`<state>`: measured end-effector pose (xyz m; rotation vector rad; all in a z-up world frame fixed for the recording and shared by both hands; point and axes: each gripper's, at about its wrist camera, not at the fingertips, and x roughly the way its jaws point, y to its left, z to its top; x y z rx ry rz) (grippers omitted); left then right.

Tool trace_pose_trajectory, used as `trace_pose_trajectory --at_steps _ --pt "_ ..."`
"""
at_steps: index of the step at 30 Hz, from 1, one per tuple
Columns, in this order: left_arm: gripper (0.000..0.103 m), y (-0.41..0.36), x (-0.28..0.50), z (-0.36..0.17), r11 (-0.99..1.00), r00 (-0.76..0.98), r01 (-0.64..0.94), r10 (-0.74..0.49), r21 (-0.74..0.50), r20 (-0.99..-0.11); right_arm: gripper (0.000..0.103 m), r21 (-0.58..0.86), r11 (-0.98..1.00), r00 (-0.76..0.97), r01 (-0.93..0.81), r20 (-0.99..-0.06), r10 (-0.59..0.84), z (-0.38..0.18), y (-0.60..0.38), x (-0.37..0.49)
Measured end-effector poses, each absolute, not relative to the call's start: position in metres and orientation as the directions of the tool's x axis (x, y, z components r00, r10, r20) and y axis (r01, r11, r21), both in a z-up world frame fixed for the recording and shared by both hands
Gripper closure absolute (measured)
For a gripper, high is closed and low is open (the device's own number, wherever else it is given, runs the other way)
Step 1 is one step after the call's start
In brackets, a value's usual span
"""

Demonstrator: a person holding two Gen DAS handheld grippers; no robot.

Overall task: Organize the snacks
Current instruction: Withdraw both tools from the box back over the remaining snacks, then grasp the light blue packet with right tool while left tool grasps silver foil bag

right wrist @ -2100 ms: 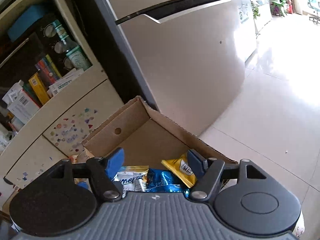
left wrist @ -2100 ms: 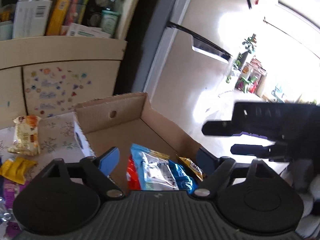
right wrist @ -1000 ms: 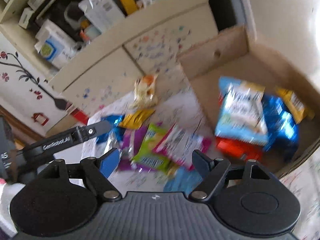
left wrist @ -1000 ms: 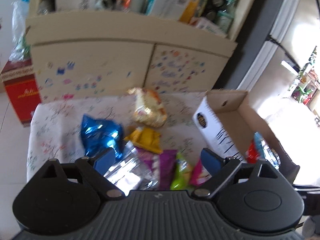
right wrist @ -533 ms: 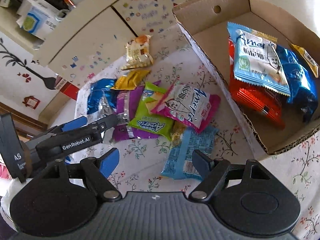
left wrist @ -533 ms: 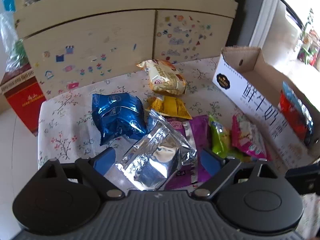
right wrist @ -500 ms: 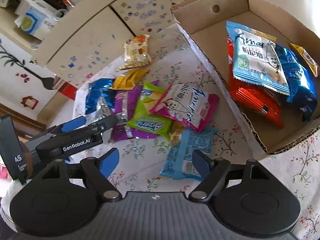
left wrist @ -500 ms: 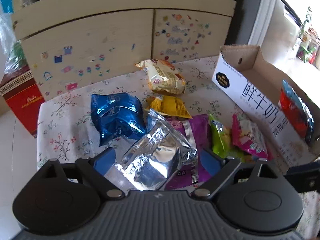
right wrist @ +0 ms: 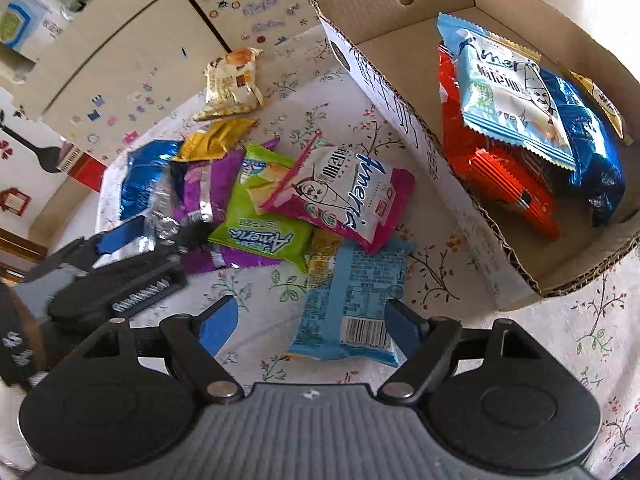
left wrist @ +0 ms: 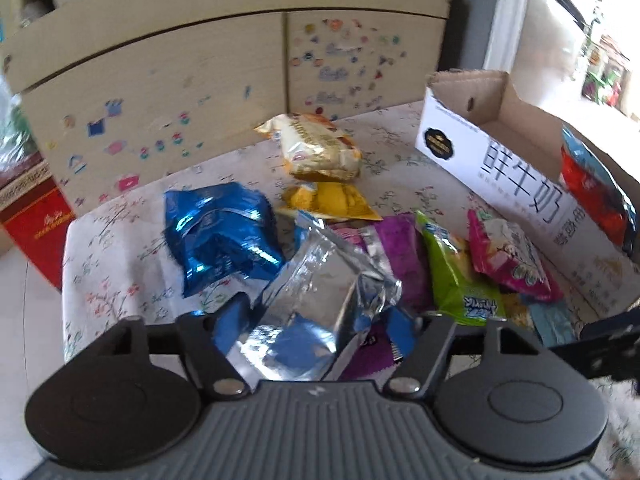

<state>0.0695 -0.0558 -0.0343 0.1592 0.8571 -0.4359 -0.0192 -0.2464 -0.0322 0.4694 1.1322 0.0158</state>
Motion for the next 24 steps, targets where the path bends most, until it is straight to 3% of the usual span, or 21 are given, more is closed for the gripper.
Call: trace_pose_trajectory --at_steps 9,14,18,24 --pt "0.046 -0.035 0.061 -0.032 0.932 0.527 0.353 -0.269 -0.08 -0.806 0.02 0.249 0.948 0.43 0.197 -0.891 0.145 -0.048 -0.231 -0.017" --pt "0.048 -0.02 0.059 -0.037 0.936 0.466 0.307 -0.306 -0.173 -0.83 0.035 0.184 0.974 0.47 0.133 -0.877 0.101 -0.05 -0.224 -0.017" --pt "0.042 -0.015 0.06 -0.034 0.938 0.497 0.296 -0.313 -0.18 -0.81 0.045 0.219 0.971 0.475 0.095 -0.867 0.15 -0.049 -0.228 -0.019" --pt "0.033 -0.024 0.063 -0.029 0.928 0.551 0.35 -0.315 -0.128 -0.773 0.046 0.286 0.956 0.446 0.065 -0.865 0.229 -0.047 -0.232 -0.026"
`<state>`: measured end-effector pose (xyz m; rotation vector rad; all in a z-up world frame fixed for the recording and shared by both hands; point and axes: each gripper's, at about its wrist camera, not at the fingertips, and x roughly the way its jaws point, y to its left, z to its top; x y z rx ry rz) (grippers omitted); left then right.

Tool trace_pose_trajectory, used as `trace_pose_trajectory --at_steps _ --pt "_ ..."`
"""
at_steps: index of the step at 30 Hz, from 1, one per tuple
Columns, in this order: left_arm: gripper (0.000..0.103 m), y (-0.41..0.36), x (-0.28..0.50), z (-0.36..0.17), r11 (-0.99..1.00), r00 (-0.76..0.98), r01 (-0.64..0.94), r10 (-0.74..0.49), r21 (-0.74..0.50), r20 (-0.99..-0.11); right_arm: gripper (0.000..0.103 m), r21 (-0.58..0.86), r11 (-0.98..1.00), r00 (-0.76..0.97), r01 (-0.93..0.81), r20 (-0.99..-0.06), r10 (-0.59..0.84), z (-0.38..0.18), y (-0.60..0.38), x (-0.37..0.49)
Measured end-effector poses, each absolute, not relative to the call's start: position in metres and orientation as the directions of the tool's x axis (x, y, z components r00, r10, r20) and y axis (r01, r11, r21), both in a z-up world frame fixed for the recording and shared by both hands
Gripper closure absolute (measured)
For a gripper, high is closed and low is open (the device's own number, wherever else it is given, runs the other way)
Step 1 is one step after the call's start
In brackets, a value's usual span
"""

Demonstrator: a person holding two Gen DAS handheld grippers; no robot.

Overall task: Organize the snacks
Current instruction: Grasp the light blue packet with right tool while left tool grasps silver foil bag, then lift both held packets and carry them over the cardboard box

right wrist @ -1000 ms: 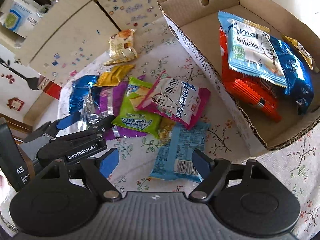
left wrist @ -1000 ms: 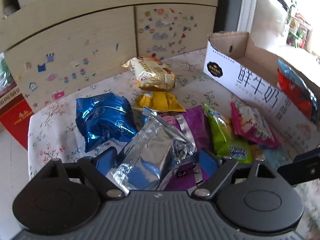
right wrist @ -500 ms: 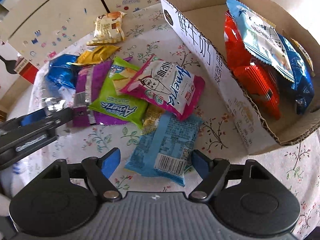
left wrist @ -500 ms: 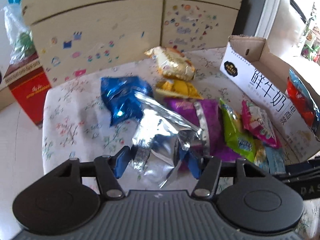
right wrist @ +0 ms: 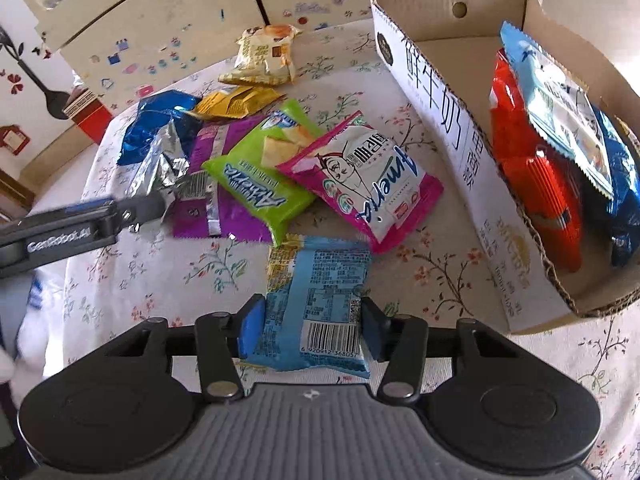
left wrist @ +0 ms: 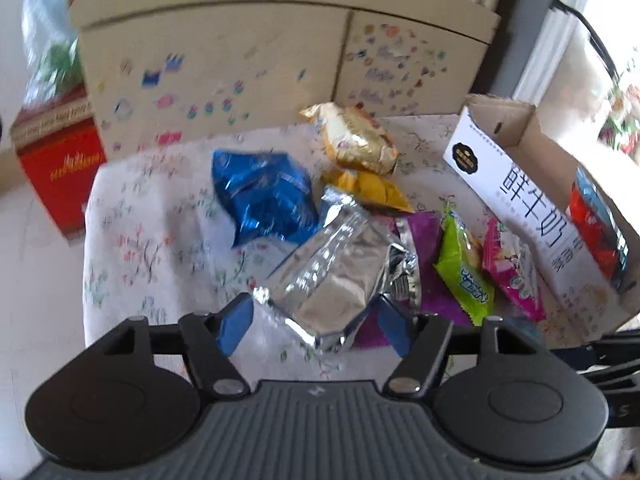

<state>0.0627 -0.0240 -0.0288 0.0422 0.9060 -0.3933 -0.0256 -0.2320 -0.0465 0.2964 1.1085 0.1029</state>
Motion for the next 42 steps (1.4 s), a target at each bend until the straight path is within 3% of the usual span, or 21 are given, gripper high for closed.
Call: trace_pose_trajectory --at_steps 4,7,13,15,19,21,42 --pt "0.029 -0.039 0.066 -0.029 0.91 0.58 0.413 -0.299 -0.043 -0.758 0.041 0.312 0.946 0.443 0.084 -0.862 0.245 -0.047 -0.235 -0.025" --pt "0.028 -0.041 0.074 -0.034 0.911 0.572 0.41 -0.303 -0.054 -0.762 0.031 0.31 0.947 0.442 0.087 -0.864 0.242 -0.047 -0.231 -0.024" --pt "0.021 -0.04 0.083 -0.046 0.921 0.551 0.375 -0.311 -0.103 -0.775 0.027 0.216 0.976 0.445 0.018 -0.876 0.185 -0.049 -0.215 -0.022" --pt "0.025 -0.041 0.082 -0.049 0.92 0.546 0.376 -0.317 -0.111 -0.776 0.028 0.185 0.983 0.451 -0.004 -0.877 0.167 -0.05 -0.211 -0.023" --pt "0.039 -0.046 0.075 -0.052 0.914 0.53 0.39 -0.319 -0.108 -0.786 0.045 0.135 0.99 0.476 -0.034 -0.869 0.135 -0.049 -0.209 -0.026" --pt "0.041 -0.047 0.073 -0.051 0.914 0.529 0.394 -0.313 -0.099 -0.789 0.045 0.163 0.986 0.476 -0.035 -0.865 0.16 -0.048 -0.213 -0.025" --pt "0.045 -0.026 0.051 -0.028 0.94 0.528 0.295 -0.308 -0.17 -0.791 0.047 0.343 0.936 0.504 -0.077 -0.797 0.334 -0.025 -0.221 -0.034"
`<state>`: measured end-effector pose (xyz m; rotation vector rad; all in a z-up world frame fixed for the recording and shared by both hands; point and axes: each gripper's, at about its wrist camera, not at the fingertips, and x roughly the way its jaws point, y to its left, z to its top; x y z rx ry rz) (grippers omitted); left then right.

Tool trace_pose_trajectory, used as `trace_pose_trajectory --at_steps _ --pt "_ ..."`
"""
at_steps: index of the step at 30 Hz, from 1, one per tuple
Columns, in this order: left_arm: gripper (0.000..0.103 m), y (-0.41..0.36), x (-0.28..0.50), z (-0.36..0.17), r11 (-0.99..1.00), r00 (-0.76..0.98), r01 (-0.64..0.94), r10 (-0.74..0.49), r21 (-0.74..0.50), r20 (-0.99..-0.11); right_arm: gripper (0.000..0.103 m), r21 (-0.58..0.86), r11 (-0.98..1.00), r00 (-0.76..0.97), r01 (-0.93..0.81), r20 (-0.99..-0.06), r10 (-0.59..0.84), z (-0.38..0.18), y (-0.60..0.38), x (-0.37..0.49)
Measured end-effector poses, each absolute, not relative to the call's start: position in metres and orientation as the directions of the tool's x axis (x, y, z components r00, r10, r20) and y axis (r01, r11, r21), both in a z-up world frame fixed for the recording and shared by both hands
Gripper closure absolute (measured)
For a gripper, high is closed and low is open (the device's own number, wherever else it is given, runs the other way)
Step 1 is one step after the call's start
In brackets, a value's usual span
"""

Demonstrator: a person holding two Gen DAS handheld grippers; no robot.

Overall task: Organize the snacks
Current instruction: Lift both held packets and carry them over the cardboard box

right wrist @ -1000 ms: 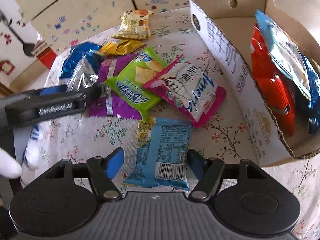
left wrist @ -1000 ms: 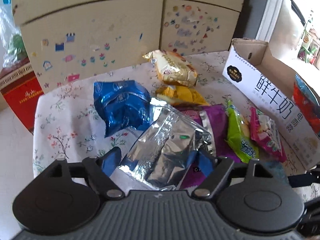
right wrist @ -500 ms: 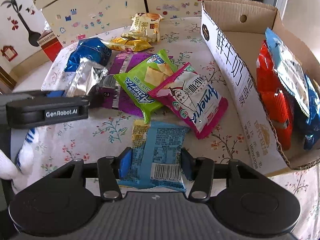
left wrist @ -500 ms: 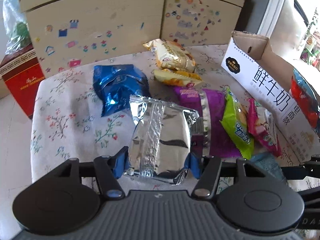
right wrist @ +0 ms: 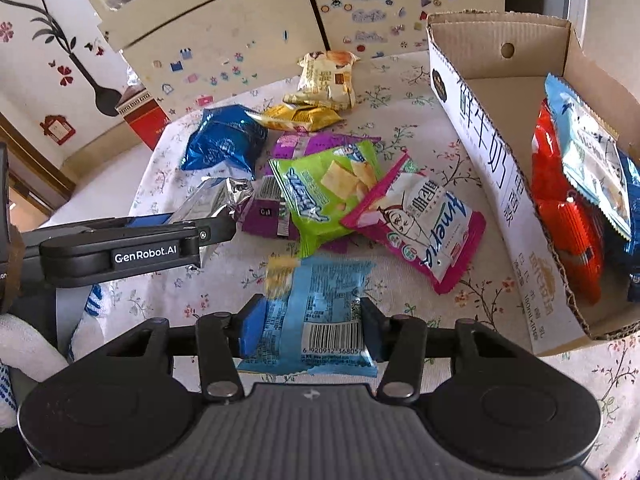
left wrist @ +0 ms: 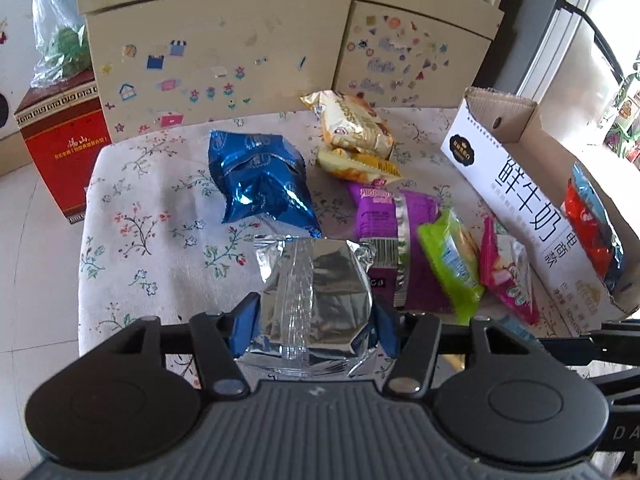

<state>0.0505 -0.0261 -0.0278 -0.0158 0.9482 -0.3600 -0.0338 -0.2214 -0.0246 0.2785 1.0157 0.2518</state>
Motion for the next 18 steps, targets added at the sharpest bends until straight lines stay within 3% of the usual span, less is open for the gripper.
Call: trace_pose_trajectory --at_steps 18 --pt "0.045 -0.025 0.046 -0.016 0.949 0.553 0.268 -0.292 -0.165 -0.78 0.05 0.37 0.925 0.539 -0.089 -0.763 0.357 -0.014 -0.229 -0.033"
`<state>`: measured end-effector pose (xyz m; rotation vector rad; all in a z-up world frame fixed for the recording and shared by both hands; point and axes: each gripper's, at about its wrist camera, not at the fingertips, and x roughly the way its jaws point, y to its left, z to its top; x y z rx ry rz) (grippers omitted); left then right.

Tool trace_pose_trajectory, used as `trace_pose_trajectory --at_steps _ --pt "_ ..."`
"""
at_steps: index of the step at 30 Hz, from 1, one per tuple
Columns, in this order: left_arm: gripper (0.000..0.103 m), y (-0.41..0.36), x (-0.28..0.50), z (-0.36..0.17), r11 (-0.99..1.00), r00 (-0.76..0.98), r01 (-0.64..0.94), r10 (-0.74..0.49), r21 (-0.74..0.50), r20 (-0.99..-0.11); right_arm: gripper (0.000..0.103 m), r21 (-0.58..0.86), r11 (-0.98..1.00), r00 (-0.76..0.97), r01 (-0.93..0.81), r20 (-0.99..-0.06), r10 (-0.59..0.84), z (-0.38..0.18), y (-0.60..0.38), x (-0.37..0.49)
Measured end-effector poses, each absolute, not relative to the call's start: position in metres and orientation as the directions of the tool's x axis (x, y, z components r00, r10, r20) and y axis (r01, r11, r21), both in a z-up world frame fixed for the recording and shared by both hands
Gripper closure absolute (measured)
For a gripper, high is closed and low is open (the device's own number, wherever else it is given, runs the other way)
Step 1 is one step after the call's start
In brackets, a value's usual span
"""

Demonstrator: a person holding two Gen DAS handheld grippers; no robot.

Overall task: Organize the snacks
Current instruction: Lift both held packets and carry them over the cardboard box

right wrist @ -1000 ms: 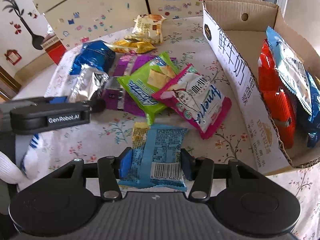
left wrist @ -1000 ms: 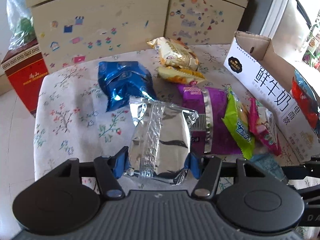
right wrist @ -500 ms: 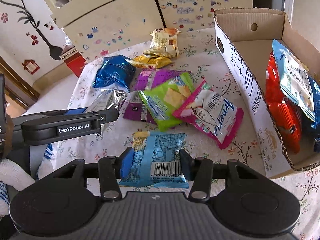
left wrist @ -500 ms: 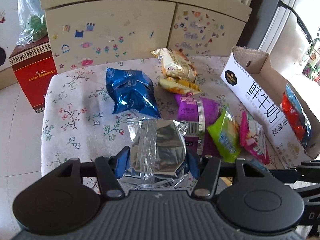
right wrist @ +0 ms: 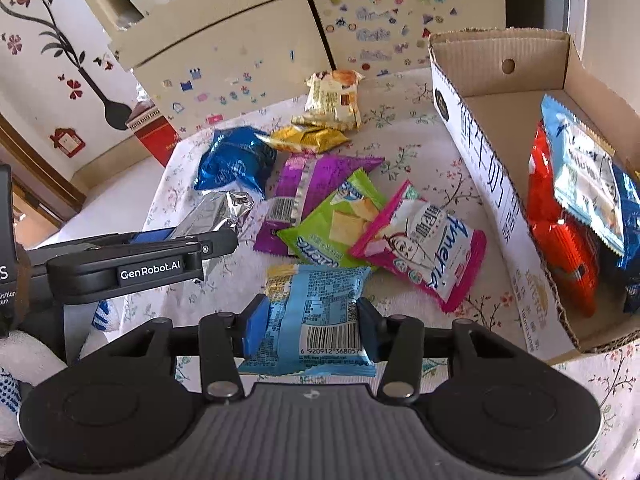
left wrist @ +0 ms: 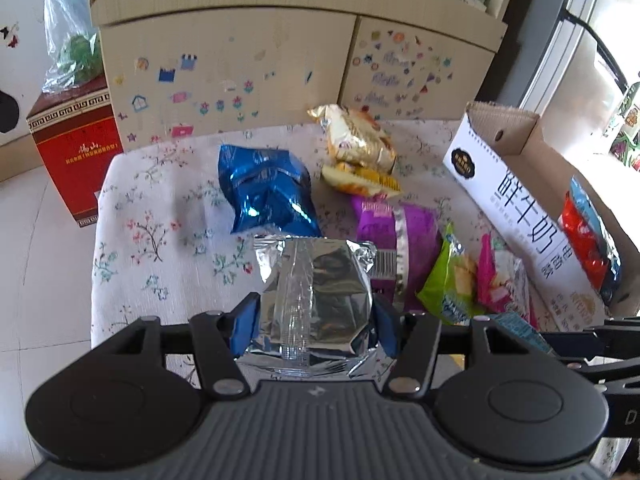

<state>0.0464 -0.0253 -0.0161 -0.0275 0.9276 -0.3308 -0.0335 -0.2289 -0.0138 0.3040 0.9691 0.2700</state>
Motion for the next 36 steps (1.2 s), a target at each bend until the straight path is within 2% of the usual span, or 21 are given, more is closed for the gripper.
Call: trace_pose_trajectory --at_steps 2,4,11,14,18,19,26,27,29,30,36 --pt "0.045 -0.026 0.047 -0.013 0.95 0.561 0.264 -0.291 -0.165 -0.775 0.051 0.38 0.921 0.549 -0.09 -0.752 0.364 -0.01 -0.231 -0.034" --pt "0.045 -0.026 0.047 -0.01 0.952 0.569 0.258 -0.289 -0.166 -0.77 0.057 0.387 0.917 0.562 -0.093 -0.74 0.369 -0.005 -0.234 -0.034" --pt "0.045 -0.03 0.052 -0.003 0.955 0.586 0.24 -0.287 -0.176 -0.758 0.058 0.406 0.911 0.585 -0.068 -0.723 0.367 0.002 -0.245 -0.031" --pt "0.045 -0.032 0.053 -0.003 0.953 0.584 0.242 -0.293 -0.182 -0.757 0.053 0.432 0.9 0.542 -0.053 -0.745 0.389 -0.007 -0.249 -0.028" --pt "0.045 -0.032 0.053 -0.003 0.954 0.584 0.238 -0.291 -0.183 -0.758 0.029 0.375 0.926 0.499 -0.042 -0.795 0.344 -0.025 -0.237 -0.033" --pt "0.045 -0.032 0.053 -0.004 0.954 0.581 0.234 -0.29 -0.185 -0.76 0.028 0.36 0.932 0.477 -0.043 -0.812 0.336 -0.032 -0.232 -0.033" --pt "0.045 -0.03 0.053 -0.003 0.957 0.581 0.213 -0.286 -0.197 -0.762 0.029 0.261 0.958 0.415 -0.119 -0.863 0.287 -0.056 -0.198 -0.036" --pt "0.045 -0.029 0.053 -0.002 0.958 0.583 0.207 -0.285 -0.2 -0.761 0.031 0.227 0.964 0.43 -0.135 -0.863 0.263 -0.057 -0.194 -0.038" --pt "0.045 -0.028 0.054 -0.001 0.959 0.588 0.2 -0.282 -0.202 -0.758 0.045 0.145 0.975 0.459 -0.167 -0.864 0.207 -0.057 -0.187 -0.042" --pt "0.045 -0.028 0.055 -0.001 0.959 0.59 0.198 -0.281 -0.201 -0.757 0.047 0.135 0.975 0.468 -0.176 -0.86 0.203 -0.057 -0.187 -0.043" --pt "0.045 -0.03 0.056 0.004 0.96 0.606 0.191 -0.278 -0.204 -0.745 0.047 0.227 0.958 0.477 -0.173 -0.832 0.284 -0.043 -0.203 -0.042"
